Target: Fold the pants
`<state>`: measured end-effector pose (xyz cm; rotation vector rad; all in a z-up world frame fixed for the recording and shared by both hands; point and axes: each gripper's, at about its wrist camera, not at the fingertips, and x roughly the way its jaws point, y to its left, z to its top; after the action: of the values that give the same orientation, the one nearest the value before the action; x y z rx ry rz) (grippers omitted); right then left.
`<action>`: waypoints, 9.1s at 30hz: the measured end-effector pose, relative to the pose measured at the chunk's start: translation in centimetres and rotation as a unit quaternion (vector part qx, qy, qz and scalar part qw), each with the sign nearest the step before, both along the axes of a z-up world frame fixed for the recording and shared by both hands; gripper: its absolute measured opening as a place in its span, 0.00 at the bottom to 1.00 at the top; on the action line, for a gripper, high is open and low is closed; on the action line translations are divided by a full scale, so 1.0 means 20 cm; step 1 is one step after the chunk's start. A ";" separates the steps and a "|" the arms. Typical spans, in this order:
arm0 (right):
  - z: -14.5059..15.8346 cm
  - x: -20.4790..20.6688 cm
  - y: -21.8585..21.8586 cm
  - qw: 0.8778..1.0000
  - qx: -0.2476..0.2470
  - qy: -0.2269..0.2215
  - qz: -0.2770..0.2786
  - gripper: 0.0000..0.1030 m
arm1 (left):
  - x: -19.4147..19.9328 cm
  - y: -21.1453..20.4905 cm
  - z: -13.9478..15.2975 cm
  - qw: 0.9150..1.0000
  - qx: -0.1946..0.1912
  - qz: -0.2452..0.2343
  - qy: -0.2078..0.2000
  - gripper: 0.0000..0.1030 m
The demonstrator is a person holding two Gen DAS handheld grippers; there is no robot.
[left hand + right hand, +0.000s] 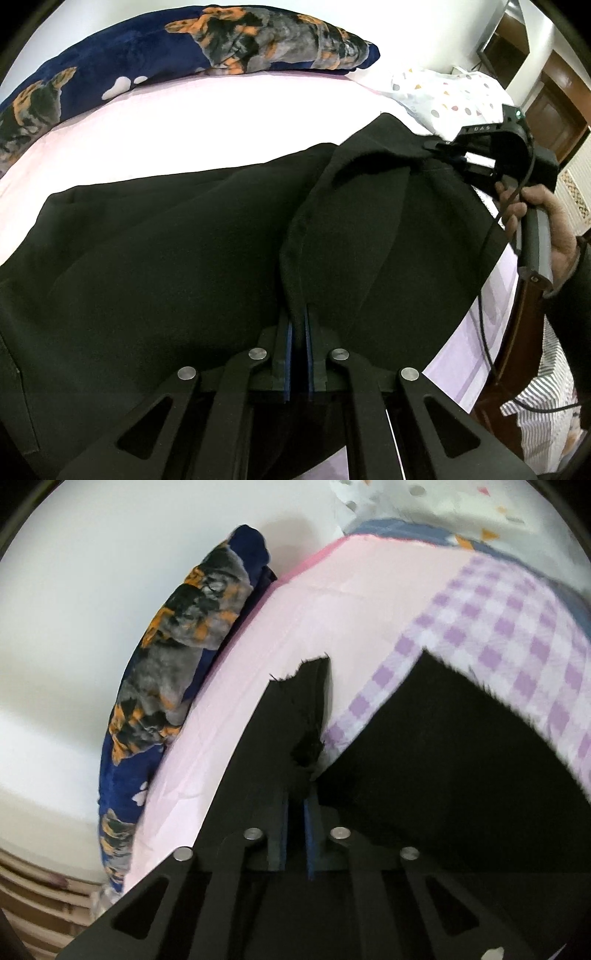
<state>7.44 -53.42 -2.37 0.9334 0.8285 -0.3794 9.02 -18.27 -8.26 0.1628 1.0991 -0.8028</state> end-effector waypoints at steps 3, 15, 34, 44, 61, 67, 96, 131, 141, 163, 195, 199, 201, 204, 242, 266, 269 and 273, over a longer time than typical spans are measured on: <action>0.12 -0.03 0.00 1.000 -0.016 -0.020 -0.002 0.04 | 0.01 0.00 0.00 1.000 0.003 0.001 0.003 0.05; 0.57 -0.32 0.01 0.995 -0.072 -0.073 -0.011 0.04 | -0.11 -0.06 0.06 0.999 -0.005 -0.046 -0.014 0.05; 0.02 -0.90 -0.11 0.992 -0.023 0.050 -0.115 0.03 | -0.33 -0.14 0.04 0.991 0.043 -0.113 -0.063 0.06; 0.00 -0.90 -0.09 0.989 -0.057 0.079 -0.116 0.05 | -0.34 -0.15 0.02 0.990 0.048 -0.120 -0.063 0.07; 0.29 -0.68 0.02 0.984 -0.140 0.088 -0.067 0.24 | -0.10 0.18 0.21 0.997 -0.068 -0.022 0.001 0.40; 0.31 -0.17 0.37 0.984 -0.121 0.050 0.118 0.24 | 0.11 0.48 0.18 0.994 -0.035 0.099 -0.029 0.41; -0.20 0.97 1.96 0.816 -0.062 0.072 0.571 0.08 | 0.21 0.86 0.11 0.989 -0.021 0.145 -0.023 0.41; -0.07 -0.20 0.87 0.954 -0.104 0.091 0.265 0.36 | -0.08 0.78 0.10 0.988 0.047 0.129 -0.064 0.46; 0.07 -0.72 0.27 0.989 -0.096 0.082 0.074 0.37 | -0.15 0.35 0.20 0.995 0.029 0.035 -0.088 0.47; -0.03 -0.89 -0.15 0.997 -0.042 0.026 -0.055 0.20 | -0.17 0.03 0.07 0.998 0.046 0.011 -0.033 0.47; 0.11 0.07 1.32 0.941 0.069 -0.035 0.330 0.08 | 0.06 0.87 0.26 0.976 -0.094 0.196 0.029 0.47; 0.03 0.04 1.51 0.921 0.053 -0.003 0.387 0.08 | 0.07 0.93 0.25 0.973 -0.110 0.198 0.046 0.47; -0.01 0.02 1.57 0.914 0.041 0.014 0.403 0.09 | 0.07 0.95 0.25 0.972 -0.119 0.195 0.055 0.47; -0.06 -0.02 1.61 0.906 0.031 0.036 0.420 0.15 | 0.07 0.93 0.24 0.972 -0.129 0.183 0.070 0.47; 0.02 -0.23 1.08 0.971 0.051 -0.029 0.231 0.46 | 0.04 0.58 0.11 0.950 -0.177 0.140 0.217 0.06; -0.06 0.13 1.31 0.955 -0.016 0.023 0.294 0.46 | 0.02 0.84 0.11 0.962 -0.076 0.226 0.134 0.24; -0.08 0.21 1.41 0.948 -0.019 0.019 0.318 0.46 | 0.01 0.94 0.16 0.963 -0.051 0.254 0.074 0.28; -0.08 0.32 1.60 0.933 -0.014 0.014 0.358 0.46 | -0.01 1.13 0.20 0.955 -0.032 0.295 0.024 0.32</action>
<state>13.74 -21.52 -4.00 0.5438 1.1225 0.2323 8.82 4.40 -4.28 -0.2367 1.0862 -0.3041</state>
